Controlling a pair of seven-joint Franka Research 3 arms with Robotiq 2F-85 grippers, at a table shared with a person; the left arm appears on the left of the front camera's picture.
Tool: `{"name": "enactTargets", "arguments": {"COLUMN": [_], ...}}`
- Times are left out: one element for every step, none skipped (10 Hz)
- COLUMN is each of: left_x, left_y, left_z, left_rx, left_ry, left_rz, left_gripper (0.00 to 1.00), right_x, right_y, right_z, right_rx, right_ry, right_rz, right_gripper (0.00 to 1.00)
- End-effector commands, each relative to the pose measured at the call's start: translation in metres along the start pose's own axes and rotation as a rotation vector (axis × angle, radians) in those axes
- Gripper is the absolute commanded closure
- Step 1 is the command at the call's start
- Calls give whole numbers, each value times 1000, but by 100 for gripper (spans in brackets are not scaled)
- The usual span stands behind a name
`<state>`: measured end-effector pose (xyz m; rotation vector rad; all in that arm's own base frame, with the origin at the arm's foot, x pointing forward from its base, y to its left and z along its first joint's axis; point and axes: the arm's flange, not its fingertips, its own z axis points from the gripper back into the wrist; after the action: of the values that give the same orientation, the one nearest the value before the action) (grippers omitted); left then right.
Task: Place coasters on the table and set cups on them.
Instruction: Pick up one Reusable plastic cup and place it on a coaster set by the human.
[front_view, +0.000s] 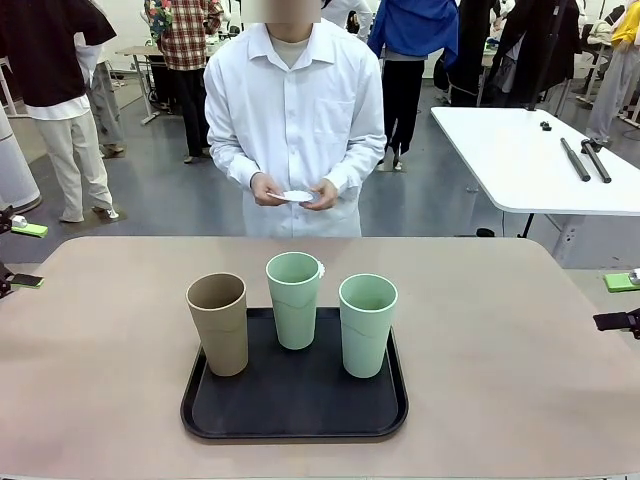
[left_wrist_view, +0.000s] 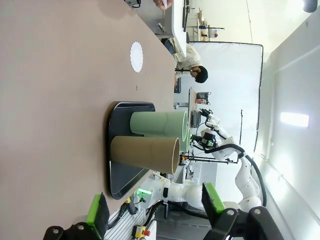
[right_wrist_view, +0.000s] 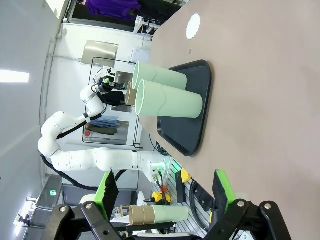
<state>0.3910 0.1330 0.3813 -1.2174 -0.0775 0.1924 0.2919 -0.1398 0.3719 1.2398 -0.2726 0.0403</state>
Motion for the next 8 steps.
{"name": "enactTargets", "arguments": {"left_x": [0,0,0,0,0,0,0,0], "left_y": [-1,-1,-1,-1,-1,-1,-1,-1], "left_z": [1,1,1,1,1,1,1,1], "left_rx": [-4,-4,-4,-4,-4,-4,-4,-4], "left_ry": [-4,-4,-4,-4,-4,-4,-4,-4], "left_rz": [-4,-4,-4,-4,-4,-4,-4,-4], "left_gripper": [0,0,0,0,0,0,0,0], "right_x": [2,2,2,2,2,2,2,2], "right_y": [-1,-1,-1,-1,-1,-1,-1,-1], "right_z": [0,0,0,0,0,0,0,0], "right_rx": [7,7,7,7,7,7,7,7], "right_ry": [-10,-10,-10,-10,-10,-10,-10,-10], "right_rz": [3,3,3,3,3,3,3,3], "right_gripper": [0,0,0,0,0,0,0,0]}}
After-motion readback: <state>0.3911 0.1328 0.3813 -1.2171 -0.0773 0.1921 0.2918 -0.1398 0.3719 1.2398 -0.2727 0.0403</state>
